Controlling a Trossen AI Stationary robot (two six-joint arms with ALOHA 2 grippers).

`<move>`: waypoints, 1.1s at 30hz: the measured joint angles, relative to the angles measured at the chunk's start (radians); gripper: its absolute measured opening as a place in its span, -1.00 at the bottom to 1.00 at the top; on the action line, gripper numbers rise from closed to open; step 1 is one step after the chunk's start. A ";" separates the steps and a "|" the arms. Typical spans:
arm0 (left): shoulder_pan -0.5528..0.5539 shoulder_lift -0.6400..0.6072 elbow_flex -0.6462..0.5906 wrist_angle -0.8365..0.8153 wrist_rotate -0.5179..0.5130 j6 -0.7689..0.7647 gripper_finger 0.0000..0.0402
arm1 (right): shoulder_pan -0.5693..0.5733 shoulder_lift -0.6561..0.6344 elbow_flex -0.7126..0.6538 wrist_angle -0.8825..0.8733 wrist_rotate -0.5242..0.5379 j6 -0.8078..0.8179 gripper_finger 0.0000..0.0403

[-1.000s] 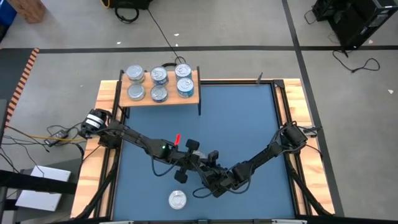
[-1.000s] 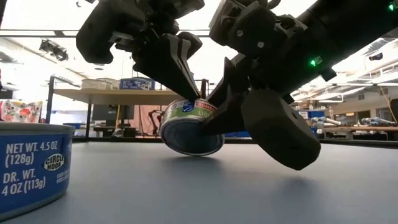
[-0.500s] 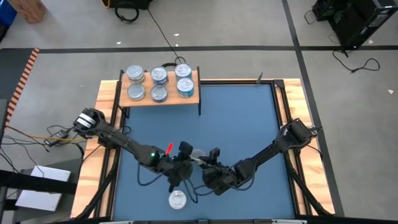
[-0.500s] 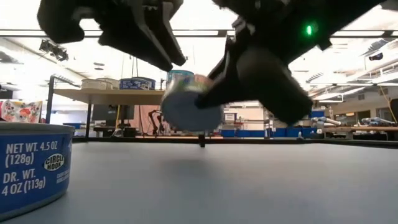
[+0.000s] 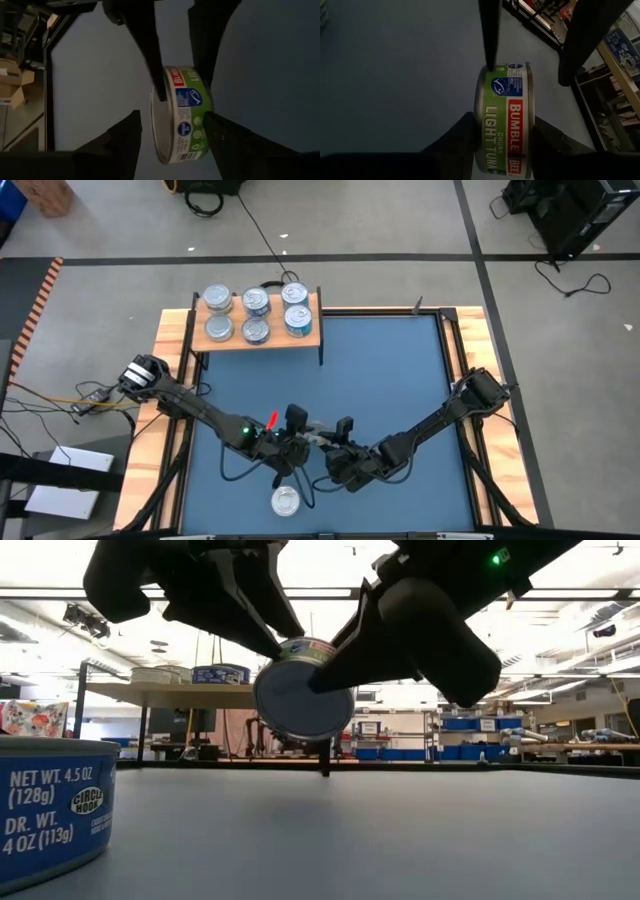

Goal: Stack canned seafood by type on shelf
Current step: Stack the green white tuna can on top of the green white tuna can on the shelf

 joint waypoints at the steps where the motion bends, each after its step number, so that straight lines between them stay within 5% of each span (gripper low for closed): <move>1: 0.000 0.000 0.000 -0.001 -0.001 0.000 0.09 | -0.001 -0.003 0.000 0.002 -0.003 0.001 -0.32; 21: -0.013 0.006 0.000 -0.019 -0.076 0.027 0.07 | -0.005 -0.034 0.001 0.048 -0.018 0.027 -0.32; 33: -0.020 0.006 0.000 -0.033 -0.076 0.015 -0.27 | -0.005 -0.034 0.001 0.044 -0.017 0.029 -0.32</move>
